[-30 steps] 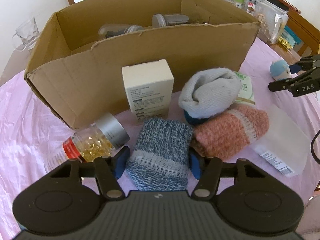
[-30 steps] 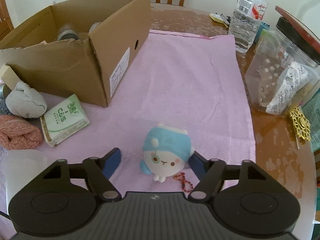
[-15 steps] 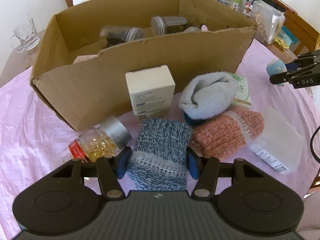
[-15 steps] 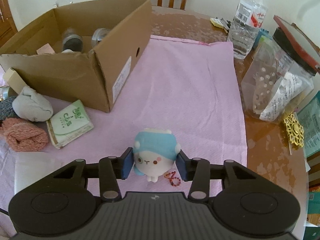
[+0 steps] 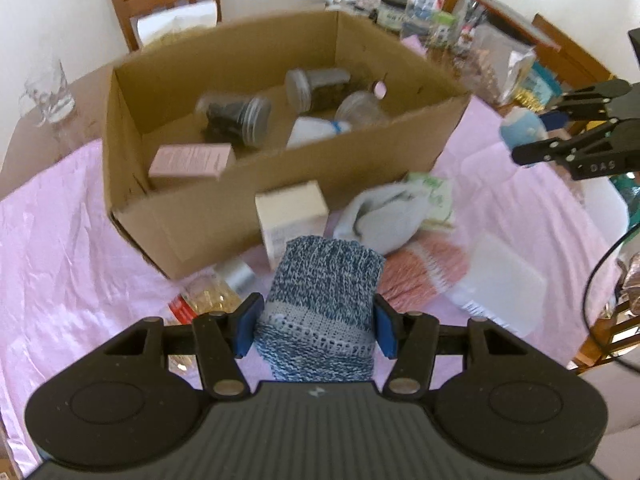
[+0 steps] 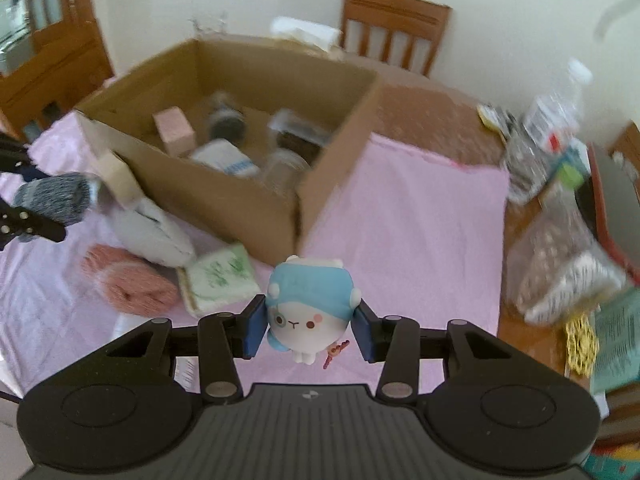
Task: Organize objects
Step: 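Carry the plush toy and sock into the cardboard box and open both grippers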
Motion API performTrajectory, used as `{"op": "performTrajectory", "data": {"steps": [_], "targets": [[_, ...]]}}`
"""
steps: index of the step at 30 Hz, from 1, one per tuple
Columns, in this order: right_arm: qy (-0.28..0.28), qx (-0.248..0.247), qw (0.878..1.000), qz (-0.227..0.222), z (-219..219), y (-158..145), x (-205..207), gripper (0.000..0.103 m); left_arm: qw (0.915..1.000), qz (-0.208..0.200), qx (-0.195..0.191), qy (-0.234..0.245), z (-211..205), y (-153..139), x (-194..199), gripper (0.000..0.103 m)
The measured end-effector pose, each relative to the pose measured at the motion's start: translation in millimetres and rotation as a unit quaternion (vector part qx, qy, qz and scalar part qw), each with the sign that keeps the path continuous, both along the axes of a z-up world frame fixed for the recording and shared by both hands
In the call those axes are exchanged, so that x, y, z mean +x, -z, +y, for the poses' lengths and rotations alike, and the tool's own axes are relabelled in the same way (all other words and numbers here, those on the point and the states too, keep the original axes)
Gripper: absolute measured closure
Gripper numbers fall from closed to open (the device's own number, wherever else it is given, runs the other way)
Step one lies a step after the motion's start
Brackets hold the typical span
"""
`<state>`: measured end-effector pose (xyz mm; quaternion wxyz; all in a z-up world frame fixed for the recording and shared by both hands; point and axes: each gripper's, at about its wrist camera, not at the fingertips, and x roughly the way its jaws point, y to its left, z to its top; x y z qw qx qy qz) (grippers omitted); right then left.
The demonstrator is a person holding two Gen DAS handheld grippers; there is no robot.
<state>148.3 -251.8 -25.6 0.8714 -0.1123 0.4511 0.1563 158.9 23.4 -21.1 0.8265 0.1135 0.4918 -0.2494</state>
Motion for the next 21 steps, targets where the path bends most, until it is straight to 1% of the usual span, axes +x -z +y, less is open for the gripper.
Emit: {"op": "performTrajectory", "data": {"steps": [4, 7, 10, 14, 17, 18, 20, 21], "targets": [[-0.028, 0.005, 0.999, -0.025, 16.3, -20.2, 3.5, 0.053, 0.9997, -0.022, -0.011, 0.006, 1.5, -24.3, 5.3, 0.046], [-0.050, 0.004, 0.998, -0.044, 29.4, -32.8, 9.5, 0.053, 0.9993, -0.033, -0.019, 0.002, 3.2, -39.5, 17.0, 0.046], [-0.071, 0.005, 0.996, -0.057, 40.5, -43.4, 17.2, 0.053, 0.9983, -0.053, -0.023, -0.002, 3.7, -54.1, 30.8, 0.046], [-0.079, 0.013, 0.994, -0.077, 50.9, -54.4, 29.1, 0.053, 0.9965, -0.080, -0.022, -0.006, 3.8, -68.2, 49.0, 0.046], [-0.080, 0.025, 0.993, -0.083, 58.2, -58.6, 40.3, 0.053, 0.9960, -0.083, -0.028, -0.014, 4.0, -72.1, 63.0, 0.046], [-0.081, 0.027, 0.993, -0.083, 61.1, -59.6, 44.0, 0.053, 0.9959, -0.084, -0.030, -0.015, 3.5, -72.7, 66.4, 0.044], [-0.083, 0.026, 0.993, -0.083, 66.6, -60.3, 50.9, 0.053, 0.9951, -0.092, -0.030, -0.021, 2.9, -72.4, 70.4, 0.030], [-0.086, 0.023, 0.993, -0.083, 69.5, -60.5, 53.6, 0.053, 0.9945, -0.096, -0.030, -0.029, 3.7, -71.8, 71.4, 0.013]]}}
